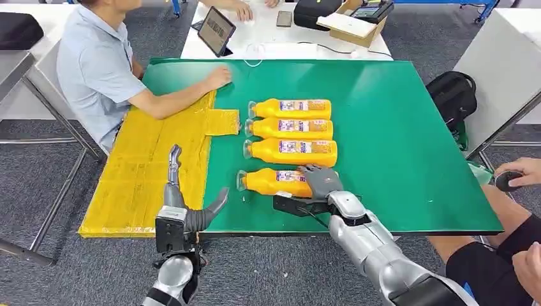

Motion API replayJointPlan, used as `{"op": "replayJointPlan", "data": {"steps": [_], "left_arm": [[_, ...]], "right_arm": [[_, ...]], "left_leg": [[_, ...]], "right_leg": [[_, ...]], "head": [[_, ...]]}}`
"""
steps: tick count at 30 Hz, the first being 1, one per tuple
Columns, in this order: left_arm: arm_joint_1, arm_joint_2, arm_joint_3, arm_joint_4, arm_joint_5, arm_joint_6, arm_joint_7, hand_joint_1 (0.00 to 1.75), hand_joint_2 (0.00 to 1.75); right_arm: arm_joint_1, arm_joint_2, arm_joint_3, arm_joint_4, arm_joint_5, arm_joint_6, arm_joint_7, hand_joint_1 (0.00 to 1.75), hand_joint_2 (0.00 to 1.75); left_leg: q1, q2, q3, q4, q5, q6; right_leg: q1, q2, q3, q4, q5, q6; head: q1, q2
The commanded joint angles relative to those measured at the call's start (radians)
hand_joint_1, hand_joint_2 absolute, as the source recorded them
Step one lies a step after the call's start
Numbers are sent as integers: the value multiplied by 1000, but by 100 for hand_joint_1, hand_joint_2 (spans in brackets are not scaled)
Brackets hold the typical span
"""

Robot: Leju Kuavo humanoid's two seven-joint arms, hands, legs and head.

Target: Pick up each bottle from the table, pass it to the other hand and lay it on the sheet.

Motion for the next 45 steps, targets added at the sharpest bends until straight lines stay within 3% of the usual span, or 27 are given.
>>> {"op": "replayJointPlan", "data": {"steps": [1, 2, 4, 5, 6, 7, 13, 20, 22, 25, 29, 32, 38, 45], "left_arm": [[-23, 16, 13, 40, 115, -75, 23, 0, 175], [-22, 17, 13, 35, 116, -78, 23, 0, 175], [-6, -14, 74, 26, 395, -283, 160, 0, 175], [-8, -11, 73, 29, 397, -285, 161, 0, 175], [-6, -19, 96, 41, 469, -297, 182, 0, 175], [-7, -12, 94, 49, 481, -300, 179, 0, 175], [31, 29, 46, 27, 469, -353, 188, 0, 175], [33, 28, 45, 24, 469, -355, 188, 0, 175], [34, 64, -7, 32, 468, -469, 227, 0, 175], [43, 97, -83, 54, 350, -565, 181, 0, 175], [33, 94, -134, 61, 175, -526, 106, 0, 175], [-33, 72, -125, 144, 261, -643, 175, 0, 175], [-93, 52, -148, 196, 398, -836, 190, 0, 175], [-115, 33, -139, 219, 547, -896, 272, 0, 175]], "right_arm": [[148, 33, -85, -51, -238, -78, -151, 175, 175], [153, 35, -79, -72, -242, -72, -144, 175, 175], [226, 67, -177, -244, -400, -163, -225, 175, 175], [236, 66, -172, -273, -403, -161, -221, 175, 175], [306, 106, -233, -431, -498, -285, -303, 175, 175], [343, 111, -221, -510, -512, -300, -293, 175, 175], [457, 141, -198, -716, -587, -433, -355, 175, 175], [458, 136, -195, -718, -590, -435, -353, 175, 175], [459, 149, -199, -727, -630, -461, -398, 175, 175], [459, 149, -167, -759, -656, -448, -409, 175, 175], [401, 148, -70, -682, -618, -369, -386, 175, 175], [318, 175, -18, -532, -619, -321, -380, 175, 175], [149, 230, 43, -296, -590, -362, -424, 175, 175], [170, 269, 115, -271, -542, -411, -445, 175, 175]], "left_leg": [[2, -3, 3, -3, 1, -1], [2, -2, 4, -2, 0, -1], [2, 0, 4, -2, 0, -1], [2, -1, 4, -3, -1, -1], [2, 1, 4, -1, -2, -1], [2, 3, 4, -1, -2, -1], [1, 1, -7, 0, -1, -2], [0, 1, -15, 0, 0, -1], [0, 0, -15, 0, -1, -2], [0, 2, -16, -1, -1, -2], [0, 3, -16, -1, -1, -2], [0, 4, -16, -1, 0, -2], [1, 3, -17, -1, 1, -2], [0, 1, -17, -1, 2, -2]], "right_leg": [[2, -3, 4, -4, 0, -2], [2, -2, 5, -3, 0, -2], [2, 0, 11, -3, 1, -2], [2, -1, 15, -3, 0, -2], [2, 1, 14, -2, 1, -2], [2, 2, 13, -2, 2, -4], [1, 1, 3, 2, 1, -3], [1, 1, -4, 1, 1, -3], [0, 0, -3, 1, 0, -3], [0, 1, -4, 1, 1, -3], [0, 3, -5, 1, 1, -3], [0, 4, -6, 1, 2, -3], [1, 3, -6, 1, 3, -3], [1, 0, -5, 1, 2, -2]], "head": [[0, 0], [1, 0], [1, 0], [1, 0], [0, 0], [0, 0], [0, 0], [0, 0], [0, 0], [0, 0], [0, 0], [0, 0], [0, 0], [0, 0]]}}
